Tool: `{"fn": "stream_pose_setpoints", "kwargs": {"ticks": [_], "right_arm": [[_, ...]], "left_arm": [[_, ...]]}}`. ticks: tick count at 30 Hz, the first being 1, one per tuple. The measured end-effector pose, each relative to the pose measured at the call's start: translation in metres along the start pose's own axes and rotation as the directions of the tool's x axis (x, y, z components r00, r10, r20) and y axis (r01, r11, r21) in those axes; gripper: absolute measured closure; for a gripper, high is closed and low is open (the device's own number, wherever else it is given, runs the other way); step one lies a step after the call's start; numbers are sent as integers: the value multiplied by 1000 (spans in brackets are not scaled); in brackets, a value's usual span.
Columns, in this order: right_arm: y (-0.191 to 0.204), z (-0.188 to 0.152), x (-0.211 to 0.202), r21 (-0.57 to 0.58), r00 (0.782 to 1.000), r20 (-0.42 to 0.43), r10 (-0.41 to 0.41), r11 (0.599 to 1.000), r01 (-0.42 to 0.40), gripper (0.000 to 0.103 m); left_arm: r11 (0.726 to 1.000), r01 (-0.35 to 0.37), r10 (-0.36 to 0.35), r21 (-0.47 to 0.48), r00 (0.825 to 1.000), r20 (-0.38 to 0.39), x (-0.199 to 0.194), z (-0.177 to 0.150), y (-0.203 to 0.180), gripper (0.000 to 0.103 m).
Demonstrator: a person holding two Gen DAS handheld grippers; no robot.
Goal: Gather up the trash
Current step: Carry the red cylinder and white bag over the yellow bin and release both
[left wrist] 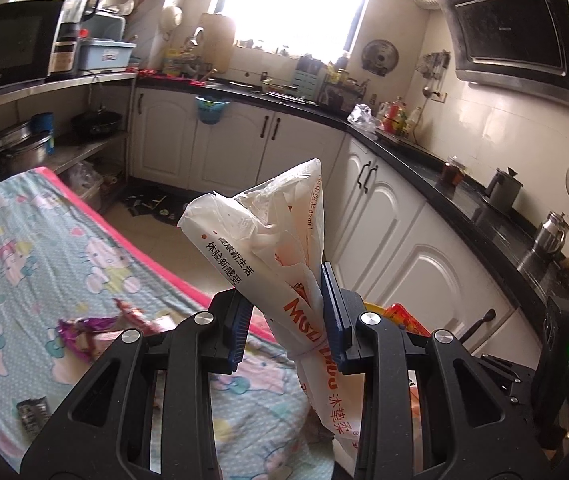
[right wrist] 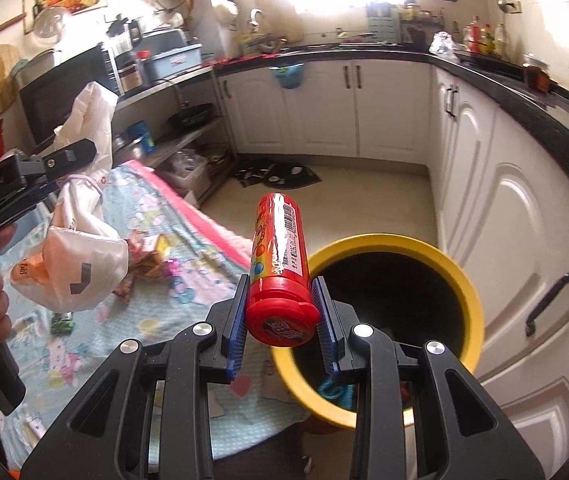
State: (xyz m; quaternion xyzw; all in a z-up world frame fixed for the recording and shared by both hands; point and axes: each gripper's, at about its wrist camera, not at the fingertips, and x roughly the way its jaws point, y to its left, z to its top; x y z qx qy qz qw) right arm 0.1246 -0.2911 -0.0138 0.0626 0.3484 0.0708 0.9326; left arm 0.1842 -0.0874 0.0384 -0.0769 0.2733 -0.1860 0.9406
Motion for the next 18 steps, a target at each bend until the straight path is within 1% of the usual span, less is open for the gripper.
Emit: {"fn": "stream_pose_setpoints", "kwargs": {"ticks": [5,12,18], "right_arm": [[-16,-4,3,35,999,-4,-53,998,53,74],[-40,-14,12,80,995,-25,-100,992,102,74],[-56,-23,22,113,992,-57,-116,986,122,74]], "left_arm": [[999,2,-2,41,1000,-10,19,-4,-22,77],[996,7,-4,91,999,-32,50,-11,-51,77],[993,8,0,119,998,-63,76,-17,-67,77]]}}
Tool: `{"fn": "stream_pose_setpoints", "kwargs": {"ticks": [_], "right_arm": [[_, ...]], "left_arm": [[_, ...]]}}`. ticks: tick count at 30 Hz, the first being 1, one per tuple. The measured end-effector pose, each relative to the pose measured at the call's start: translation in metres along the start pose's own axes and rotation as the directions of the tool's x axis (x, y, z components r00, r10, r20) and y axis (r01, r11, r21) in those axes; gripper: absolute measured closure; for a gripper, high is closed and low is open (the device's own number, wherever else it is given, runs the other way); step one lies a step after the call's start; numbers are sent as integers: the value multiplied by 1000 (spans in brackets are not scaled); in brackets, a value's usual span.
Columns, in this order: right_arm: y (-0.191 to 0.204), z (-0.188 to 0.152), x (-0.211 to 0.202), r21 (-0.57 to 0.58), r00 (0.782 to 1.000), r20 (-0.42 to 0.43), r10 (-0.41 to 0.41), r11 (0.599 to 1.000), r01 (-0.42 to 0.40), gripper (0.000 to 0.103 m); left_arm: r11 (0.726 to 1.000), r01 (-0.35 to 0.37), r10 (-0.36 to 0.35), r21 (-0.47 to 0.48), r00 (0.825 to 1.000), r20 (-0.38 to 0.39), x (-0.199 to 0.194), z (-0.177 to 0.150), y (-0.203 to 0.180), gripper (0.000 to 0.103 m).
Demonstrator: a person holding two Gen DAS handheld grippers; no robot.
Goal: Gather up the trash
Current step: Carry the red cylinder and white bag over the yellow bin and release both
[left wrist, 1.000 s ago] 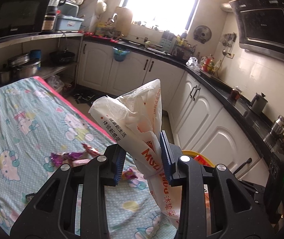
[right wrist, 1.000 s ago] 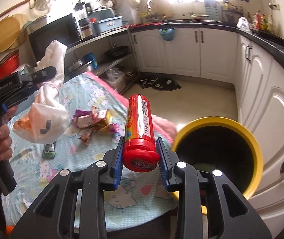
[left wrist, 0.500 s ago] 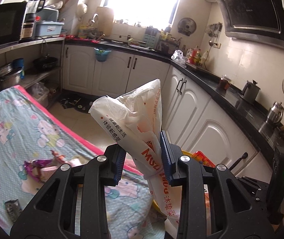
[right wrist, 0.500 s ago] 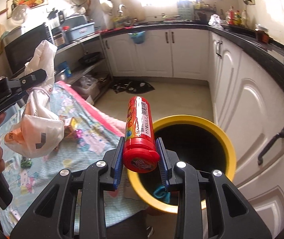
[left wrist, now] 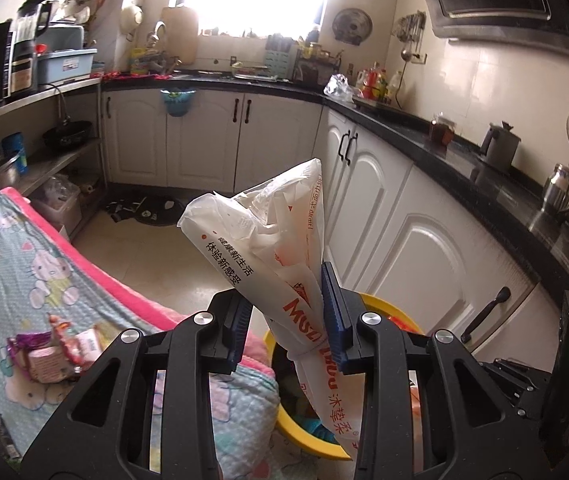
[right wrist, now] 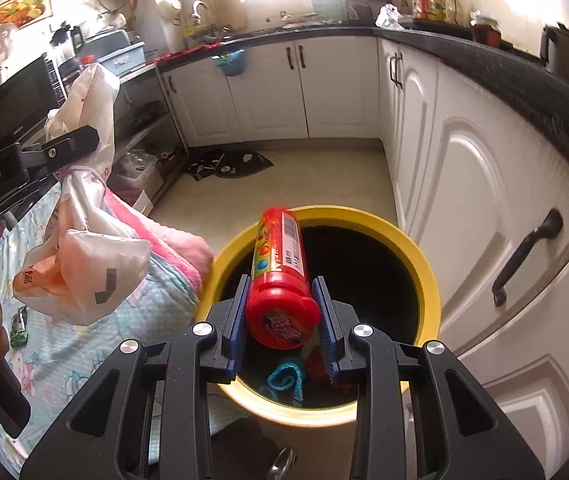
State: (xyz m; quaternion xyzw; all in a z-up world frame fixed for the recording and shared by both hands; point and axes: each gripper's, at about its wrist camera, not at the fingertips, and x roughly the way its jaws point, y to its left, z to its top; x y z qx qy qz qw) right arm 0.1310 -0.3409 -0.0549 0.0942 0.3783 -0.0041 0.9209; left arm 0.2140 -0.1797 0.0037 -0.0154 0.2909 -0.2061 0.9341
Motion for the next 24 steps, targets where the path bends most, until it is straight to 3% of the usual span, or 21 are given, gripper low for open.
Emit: {"fn": "stream_pose_setpoints", "kwargs": {"ticks": [16,24], "right_arm": [[-24,-16,39,73,997,-73,-32,997,37,74],[-29,-16,38,87,996,-71,-55,994,61,55]], "left_arm": [[1000,-5,7,15,994,-109,58,-16,-13,73],[1000,-22,21,-6,992,-127,61,-21,-7,42]]}}
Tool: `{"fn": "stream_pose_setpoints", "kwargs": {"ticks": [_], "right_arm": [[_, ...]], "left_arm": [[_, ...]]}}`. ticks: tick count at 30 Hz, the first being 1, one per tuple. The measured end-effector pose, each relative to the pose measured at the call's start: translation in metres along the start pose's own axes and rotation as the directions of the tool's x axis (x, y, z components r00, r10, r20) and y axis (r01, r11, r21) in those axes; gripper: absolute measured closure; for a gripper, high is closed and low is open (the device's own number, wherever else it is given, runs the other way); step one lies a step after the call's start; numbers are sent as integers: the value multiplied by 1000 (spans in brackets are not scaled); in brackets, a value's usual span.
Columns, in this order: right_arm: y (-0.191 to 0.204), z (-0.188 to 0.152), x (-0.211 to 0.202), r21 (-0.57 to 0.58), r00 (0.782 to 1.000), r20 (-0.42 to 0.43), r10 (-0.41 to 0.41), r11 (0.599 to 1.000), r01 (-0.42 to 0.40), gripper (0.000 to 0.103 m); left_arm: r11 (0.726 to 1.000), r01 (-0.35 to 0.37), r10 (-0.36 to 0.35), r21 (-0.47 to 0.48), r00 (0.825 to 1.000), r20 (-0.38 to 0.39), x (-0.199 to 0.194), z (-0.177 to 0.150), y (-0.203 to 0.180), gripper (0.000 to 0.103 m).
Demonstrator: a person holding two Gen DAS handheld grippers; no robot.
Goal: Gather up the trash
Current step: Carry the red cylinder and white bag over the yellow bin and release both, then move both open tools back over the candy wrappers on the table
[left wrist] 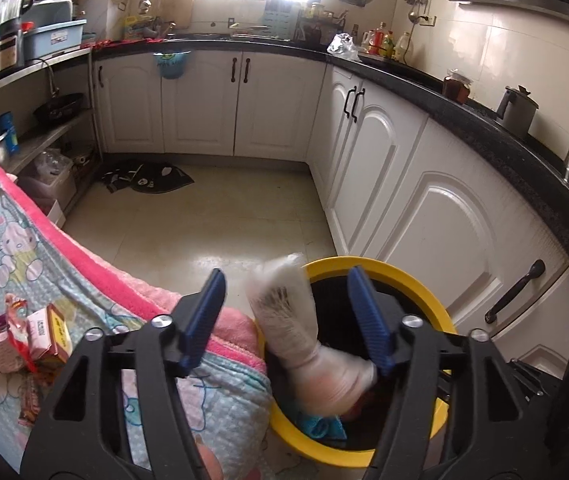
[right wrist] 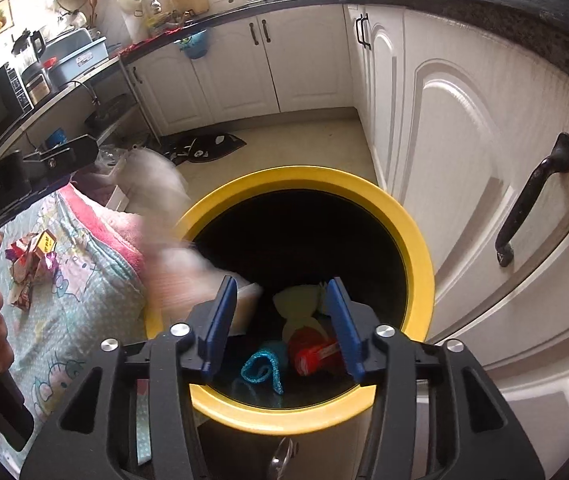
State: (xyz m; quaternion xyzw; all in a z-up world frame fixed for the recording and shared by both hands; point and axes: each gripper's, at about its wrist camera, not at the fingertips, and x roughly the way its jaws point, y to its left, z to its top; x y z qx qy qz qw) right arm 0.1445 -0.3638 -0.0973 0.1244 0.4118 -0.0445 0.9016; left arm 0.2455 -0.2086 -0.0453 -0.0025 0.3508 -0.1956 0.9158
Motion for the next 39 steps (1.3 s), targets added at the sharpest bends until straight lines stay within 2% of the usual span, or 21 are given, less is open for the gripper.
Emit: {"fn": "stream_pose_setpoints", "kwargs": {"ticks": [5,9,18,39], "right_arm": [[5,0,-8,-22,1000,23,-21,1000,21,46],[11,2,-18,-26,999,45,-22,999,23,37],[26,7,-43,-44,995,99,1,999,4,29],[83,10,-95,-156,976,195,95,986,-65,28]], "left_arm": [[1000,-10,10,-23,1000,7,-9,-3,10,22],[999,-19,20,-35,999,29,-23,-3,18,11],[997,-37,42,-66,996,80,-63,-4,40,11],[982,-88,124,-167,968,217,-155,-17,98,11]]}}
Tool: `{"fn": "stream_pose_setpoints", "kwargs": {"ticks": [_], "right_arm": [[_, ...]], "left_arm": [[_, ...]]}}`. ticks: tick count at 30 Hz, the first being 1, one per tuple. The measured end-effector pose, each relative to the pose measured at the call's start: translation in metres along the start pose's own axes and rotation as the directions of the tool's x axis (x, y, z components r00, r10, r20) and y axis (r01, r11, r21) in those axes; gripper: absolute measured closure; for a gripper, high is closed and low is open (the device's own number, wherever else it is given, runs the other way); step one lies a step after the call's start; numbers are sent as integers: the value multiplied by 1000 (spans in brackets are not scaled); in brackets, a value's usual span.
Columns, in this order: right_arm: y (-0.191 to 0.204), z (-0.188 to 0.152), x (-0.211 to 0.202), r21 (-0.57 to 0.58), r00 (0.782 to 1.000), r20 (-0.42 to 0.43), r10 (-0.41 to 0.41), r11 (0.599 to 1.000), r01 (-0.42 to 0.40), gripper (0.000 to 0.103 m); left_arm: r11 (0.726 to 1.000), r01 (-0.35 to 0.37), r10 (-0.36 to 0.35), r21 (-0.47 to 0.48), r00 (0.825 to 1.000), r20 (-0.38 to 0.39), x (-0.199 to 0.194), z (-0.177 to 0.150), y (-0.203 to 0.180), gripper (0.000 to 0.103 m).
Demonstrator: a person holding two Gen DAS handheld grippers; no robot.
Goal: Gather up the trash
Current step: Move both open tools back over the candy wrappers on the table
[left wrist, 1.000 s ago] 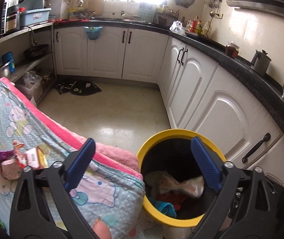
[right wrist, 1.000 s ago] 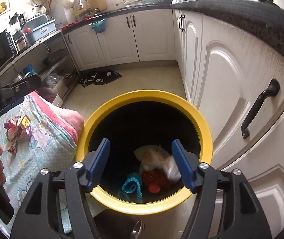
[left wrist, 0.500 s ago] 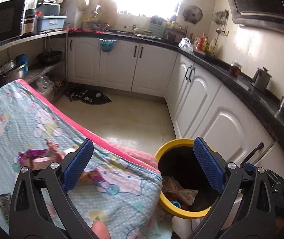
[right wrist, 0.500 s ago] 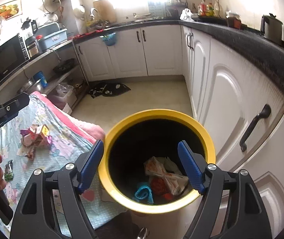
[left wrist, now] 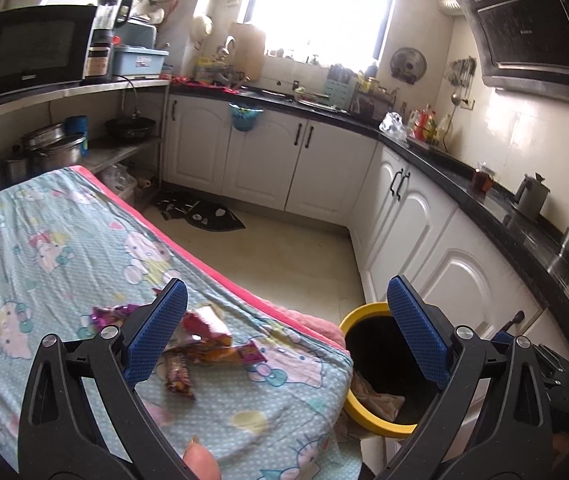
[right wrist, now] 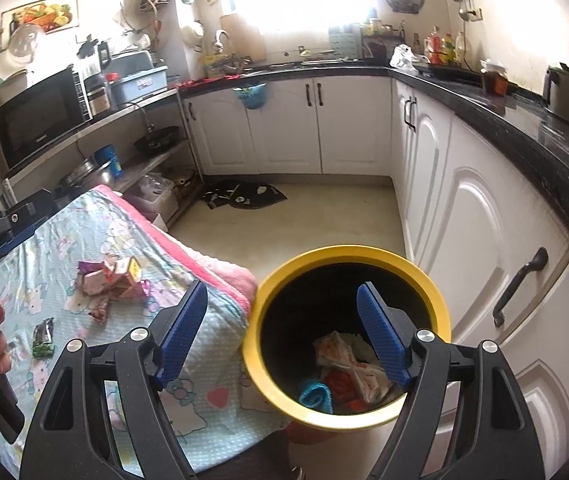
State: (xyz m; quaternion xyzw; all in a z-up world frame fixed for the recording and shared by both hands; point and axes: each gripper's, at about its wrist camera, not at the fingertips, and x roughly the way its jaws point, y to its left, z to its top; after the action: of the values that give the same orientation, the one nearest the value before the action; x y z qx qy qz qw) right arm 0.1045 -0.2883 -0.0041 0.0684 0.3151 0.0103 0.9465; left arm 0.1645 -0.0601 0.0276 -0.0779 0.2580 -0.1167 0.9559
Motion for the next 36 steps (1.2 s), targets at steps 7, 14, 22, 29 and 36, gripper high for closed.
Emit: {"fn": "stream_pose_setpoints", "kwargs": {"ticks": [7,14,22,29,36], "right_arm": [[23,1,-6,-35,999,10,38,999,-37,27],[47,1,-10,-74,997,11,78,994,-77,26],[71,-1,-15,-116,992,11,127,985,-124,26],[95,-3,-16,-166,985,-2,171,972,-169,26],[121,-5,-10,-214,978,-25,207,954,-208,26]], "left_arm": [[999,-36,36,-14,999,30,-18,1,17,11],[997,-71,72,-34,996,53,-32,0,34,11],[991,-113,117,-77,991,60,-44,-2,60,11],[981,-152,162,-124,984,71,-55,-1,84,11],[969,-192,204,-153,977,67,-61,-2,106,11]]}}
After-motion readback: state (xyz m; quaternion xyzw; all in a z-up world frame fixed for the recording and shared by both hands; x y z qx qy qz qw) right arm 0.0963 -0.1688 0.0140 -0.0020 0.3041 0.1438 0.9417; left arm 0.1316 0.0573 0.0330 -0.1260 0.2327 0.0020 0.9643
